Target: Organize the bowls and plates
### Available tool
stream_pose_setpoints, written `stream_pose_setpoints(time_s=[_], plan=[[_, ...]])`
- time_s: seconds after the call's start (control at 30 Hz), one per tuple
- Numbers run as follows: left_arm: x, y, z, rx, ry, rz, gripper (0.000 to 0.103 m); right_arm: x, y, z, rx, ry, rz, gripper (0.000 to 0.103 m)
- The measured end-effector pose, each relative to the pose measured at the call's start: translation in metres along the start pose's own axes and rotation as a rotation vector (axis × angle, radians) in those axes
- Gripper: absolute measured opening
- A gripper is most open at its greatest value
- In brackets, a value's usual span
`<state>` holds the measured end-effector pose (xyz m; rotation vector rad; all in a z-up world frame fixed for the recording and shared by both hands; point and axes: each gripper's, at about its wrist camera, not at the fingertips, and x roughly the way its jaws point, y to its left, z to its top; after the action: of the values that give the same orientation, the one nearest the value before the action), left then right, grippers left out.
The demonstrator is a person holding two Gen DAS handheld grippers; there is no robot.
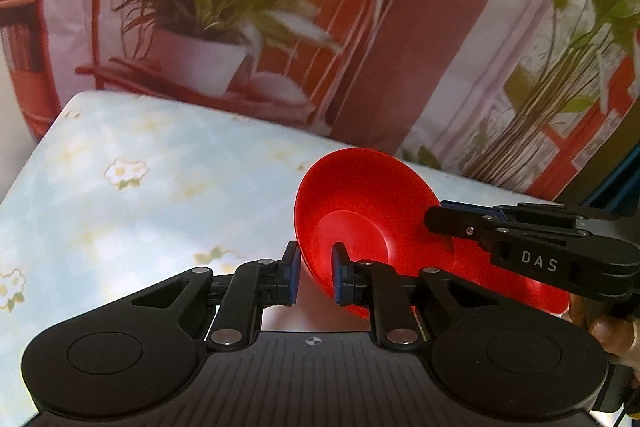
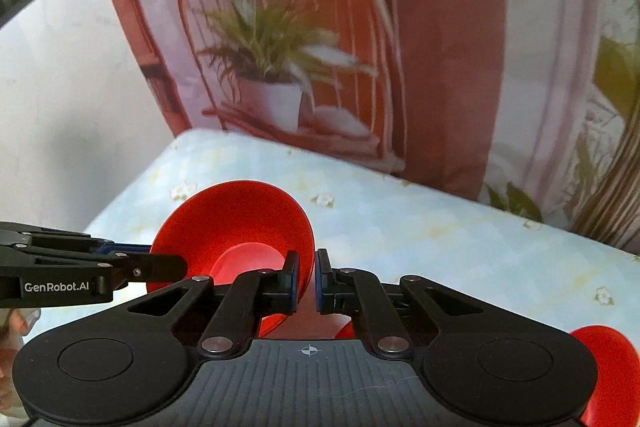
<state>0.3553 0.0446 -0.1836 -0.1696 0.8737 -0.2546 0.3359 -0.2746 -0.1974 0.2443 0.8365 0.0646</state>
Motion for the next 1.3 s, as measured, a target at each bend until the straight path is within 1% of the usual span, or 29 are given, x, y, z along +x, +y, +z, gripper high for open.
stream_pose_setpoints(time_s=[0.2,0.47,0.73,0.93,1.0,1.07,1.2,1.3], plan=[[0.000,-0.029,-0.001,0.046,-0.007,-0.043,0.017,-0.033,-0.020,0.000,0.022,-0.055,-0.009,0.007],[0.007,-0.063,-0.010,0.106,-0.005,-0.082,0.017,-0.060,-0.052,-0.022,0.072,-0.086,-0.043,0.007],[0.011,-0.098,-0.011,0.163,-0.011,-0.084,0.017,-0.080,-0.076,-0.043,0.131,-0.113,-0.075,0.007],[0.010,-0.127,0.003,0.236,-0.032,-0.057,0.018,-0.096,-0.091,-0.051,0.178,-0.153,-0.095,0.007],[0.010,-0.129,0.008,0.242,-0.032,-0.068,0.018,-0.100,-0.096,-0.053,0.194,-0.166,-0.099,0.007],[0.013,-0.126,0.008,0.242,-0.016,-0.076,0.018,-0.101,-0.102,-0.054,0.212,-0.161,-0.093,0.007],[0.027,-0.117,0.000,0.252,0.028,-0.048,0.018,-0.094,-0.097,-0.058,0.194,-0.137,-0.084,0.007],[0.035,-0.110,-0.005,0.251,0.053,-0.042,0.018,-0.086,-0.093,-0.062,0.190,-0.121,-0.085,0.007]])
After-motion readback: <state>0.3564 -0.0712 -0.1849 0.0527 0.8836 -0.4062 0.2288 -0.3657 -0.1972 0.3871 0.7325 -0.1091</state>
